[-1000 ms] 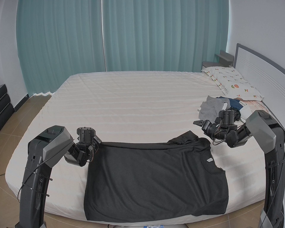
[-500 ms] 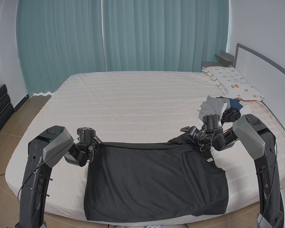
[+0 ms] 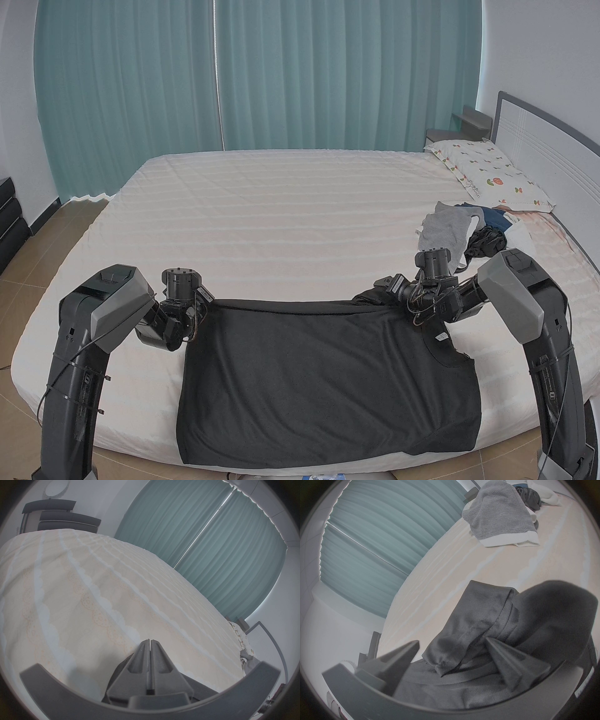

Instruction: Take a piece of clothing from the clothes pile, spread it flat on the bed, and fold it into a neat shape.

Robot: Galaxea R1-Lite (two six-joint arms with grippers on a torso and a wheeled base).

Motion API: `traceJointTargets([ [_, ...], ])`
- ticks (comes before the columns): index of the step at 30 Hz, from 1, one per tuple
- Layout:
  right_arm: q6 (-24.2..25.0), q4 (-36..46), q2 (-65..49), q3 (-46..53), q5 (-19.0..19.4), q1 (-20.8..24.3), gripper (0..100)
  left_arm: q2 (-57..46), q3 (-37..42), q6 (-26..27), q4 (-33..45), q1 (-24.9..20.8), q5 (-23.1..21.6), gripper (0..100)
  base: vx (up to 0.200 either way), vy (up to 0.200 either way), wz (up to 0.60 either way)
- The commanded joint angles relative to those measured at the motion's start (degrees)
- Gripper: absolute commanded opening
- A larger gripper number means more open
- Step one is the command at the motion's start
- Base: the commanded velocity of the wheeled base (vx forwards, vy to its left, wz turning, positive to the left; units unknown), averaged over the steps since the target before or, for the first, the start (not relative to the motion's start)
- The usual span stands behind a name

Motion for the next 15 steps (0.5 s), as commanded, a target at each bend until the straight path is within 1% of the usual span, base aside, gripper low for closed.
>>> traceJointTargets([
  [1,0.4,0.1,1.9,-2.3,-0.6,0.3,0,0.1,0.0,0.0,0.0,0.0,0.1,0,0.000,0.000,0.00],
  [5,0.6,-0.2,3.2,-5.2,-2.5,0.3,0,0.1,0.0,0.0,0.0,0.0,0.0,0,0.000,0.000,0.00],
  [9,0.9,-0.8,4.0,-10.7,-3.2,0.2,0,0.1,0.0,0.0,0.0,0.0,0.1,0,0.000,0.000,0.00],
  [10,1.2,-1.5,4.4,-12.2,-3.3,0.2,0,0.1,0.0,0.0,0.0,0.0,0.1,0,0.000,0.000,0.00],
  [12,2.2,-3.9,6.0,-16.7,-4.7,0.3,0,0.1,0.0,0.0,0.0,0.0,0.1,0,0.000,0.000,0.00],
  [13,2.3,-4.2,6.3,-17.0,-4.8,0.3,0,0.1,0.0,0.0,0.0,0.0,0.1,0,0.000,0.000,0.00],
  [14,2.6,-6.8,8.7,-19.2,-6.8,0.7,0,0.1,0.0,0.0,0.0,0.0,0.1,0,0.000,0.000,0.00],
  [15,2.6,-6.8,8.7,-19.2,-6.8,0.7,0,0.1,0.0,0.0,0.0,0.0,0.1,0,0.000,0.000,0.00],
])
